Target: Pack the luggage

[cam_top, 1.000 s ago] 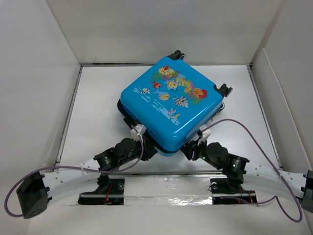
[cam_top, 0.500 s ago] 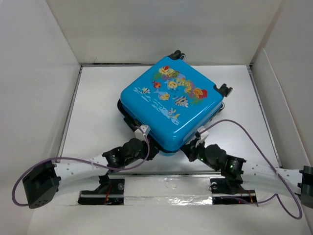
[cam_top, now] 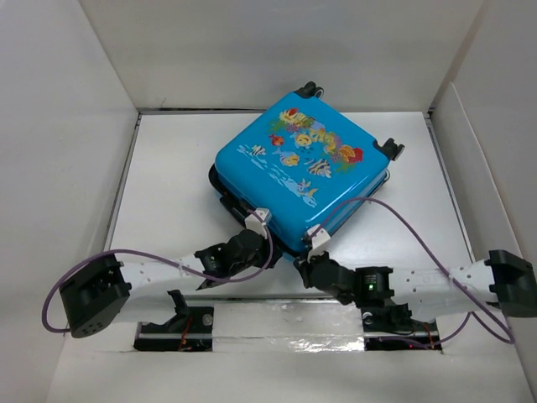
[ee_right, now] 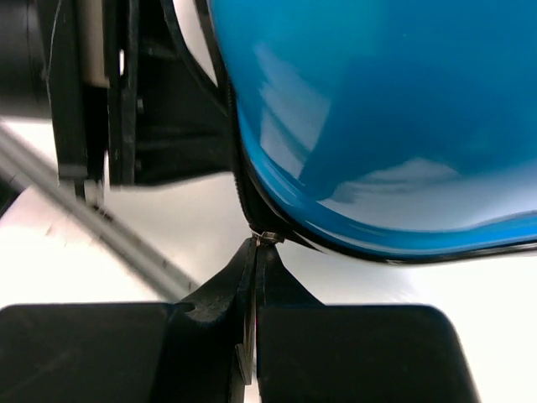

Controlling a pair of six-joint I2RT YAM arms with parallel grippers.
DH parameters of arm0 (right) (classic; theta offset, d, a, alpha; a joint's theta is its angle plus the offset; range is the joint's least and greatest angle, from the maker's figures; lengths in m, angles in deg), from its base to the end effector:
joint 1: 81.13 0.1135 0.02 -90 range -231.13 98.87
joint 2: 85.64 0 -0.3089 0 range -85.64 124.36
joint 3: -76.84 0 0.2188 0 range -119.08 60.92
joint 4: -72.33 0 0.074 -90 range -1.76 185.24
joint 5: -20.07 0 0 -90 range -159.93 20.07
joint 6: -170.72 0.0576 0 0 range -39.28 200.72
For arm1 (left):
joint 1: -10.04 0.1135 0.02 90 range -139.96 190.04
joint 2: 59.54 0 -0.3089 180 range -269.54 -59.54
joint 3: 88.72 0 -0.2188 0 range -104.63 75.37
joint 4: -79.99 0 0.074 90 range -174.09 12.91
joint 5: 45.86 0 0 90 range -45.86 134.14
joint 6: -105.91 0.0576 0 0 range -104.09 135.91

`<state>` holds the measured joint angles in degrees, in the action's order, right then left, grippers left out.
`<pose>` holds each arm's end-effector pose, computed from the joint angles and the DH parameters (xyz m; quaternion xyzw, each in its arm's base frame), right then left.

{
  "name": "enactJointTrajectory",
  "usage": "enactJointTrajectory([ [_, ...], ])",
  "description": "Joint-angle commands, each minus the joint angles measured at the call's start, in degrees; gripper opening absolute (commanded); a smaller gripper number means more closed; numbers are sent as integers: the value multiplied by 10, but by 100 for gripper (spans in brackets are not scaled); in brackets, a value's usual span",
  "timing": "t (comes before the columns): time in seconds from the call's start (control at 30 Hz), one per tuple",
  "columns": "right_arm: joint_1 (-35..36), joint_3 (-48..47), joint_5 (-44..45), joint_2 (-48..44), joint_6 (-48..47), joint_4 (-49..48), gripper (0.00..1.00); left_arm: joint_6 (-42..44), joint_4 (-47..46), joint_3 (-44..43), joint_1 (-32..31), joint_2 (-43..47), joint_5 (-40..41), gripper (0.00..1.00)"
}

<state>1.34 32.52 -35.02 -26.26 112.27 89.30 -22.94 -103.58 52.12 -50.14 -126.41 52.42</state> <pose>0.0558 0.1709 0.2582 -0.2275 0.8159 0.2449 0.4718 0.1126 -0.1797 0.2423 0.1164 0.8299 -0.3730 0.3981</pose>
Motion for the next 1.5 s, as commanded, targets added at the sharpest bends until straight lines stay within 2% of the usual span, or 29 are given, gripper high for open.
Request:
enactJointTrajectory([
  [0.0,51,-36,0,44,79,-82,0,-6,-195,-65,11,-16,19,3],
  [0.07,51,-19,65,80,80,-197,0,-9,-194,-58,11,-12,17,6],
  [0.1,34,-24,79,93,63,-221,0,-9,-188,-56,11,-5,27,13],
  [0.17,34,-43,116,122,60,-222,0,-8,-145,-50,11,29,47,24],
  [0.2,34,-52,139,126,62,-215,0,-7,-117,-43,11,42,69,38],
  [0.3,34,-55,149,121,74,-216,0,-12,-44,-41,40,118,117,59],
  [0.37,34,-29,147,107,84,-219,0,-24,41,-39,60,194,160,66],
  [0.4,39,-18,145,88,104,-216,0,-31,60,-39,95,218,186,69],
  [0.47,47,13,136,65,113,-210,0,-29,83,-47,138,283,190,70],
  [0.53,56,23,123,33,131,-181,0,-23,78,-71,195,303,191,74],
  [0.63,76,21,111,1,141,-130,0,-37,60,-116,256,282,206,82],
  [0.67,82,19,111,-5,144,-118,0,-43,45,-126,307,245,199,83],
  [0.73,88,16,106,-16,136,-106,0,-66,13,-156,362,193,156,84],
  [0.77,88,13,105,-19,131,-106,0,-79,5,-166,423,135,138,84],
  [0.8,88,10,102,-18,122,-103,0,-89,-6,-174,462,106,60,84],
  [0.9,94,-16,97,-1,120,-73,0,-126,-72,-199,573,-17,-88,79],
  [0.93,94,-28,101,5,121,-58,0,-133,-67,-217,588,-46,-110,79],
  [0.97,94,-32,103,10,120,-55,0,-138,-70,-221,596,-92,-126,78],
  [1.17,94,-49,106,42,110,-71,0,-150,-142,-189,581,-219,-168,77],
  [1.37,87,-108,125,110,59,-79,0,-149,-196,-147,504,-266,-187,75],
  [1.47,74,-148,125,151,26,-98,0,-161,-240,-108,492,-264,-214,74],
])
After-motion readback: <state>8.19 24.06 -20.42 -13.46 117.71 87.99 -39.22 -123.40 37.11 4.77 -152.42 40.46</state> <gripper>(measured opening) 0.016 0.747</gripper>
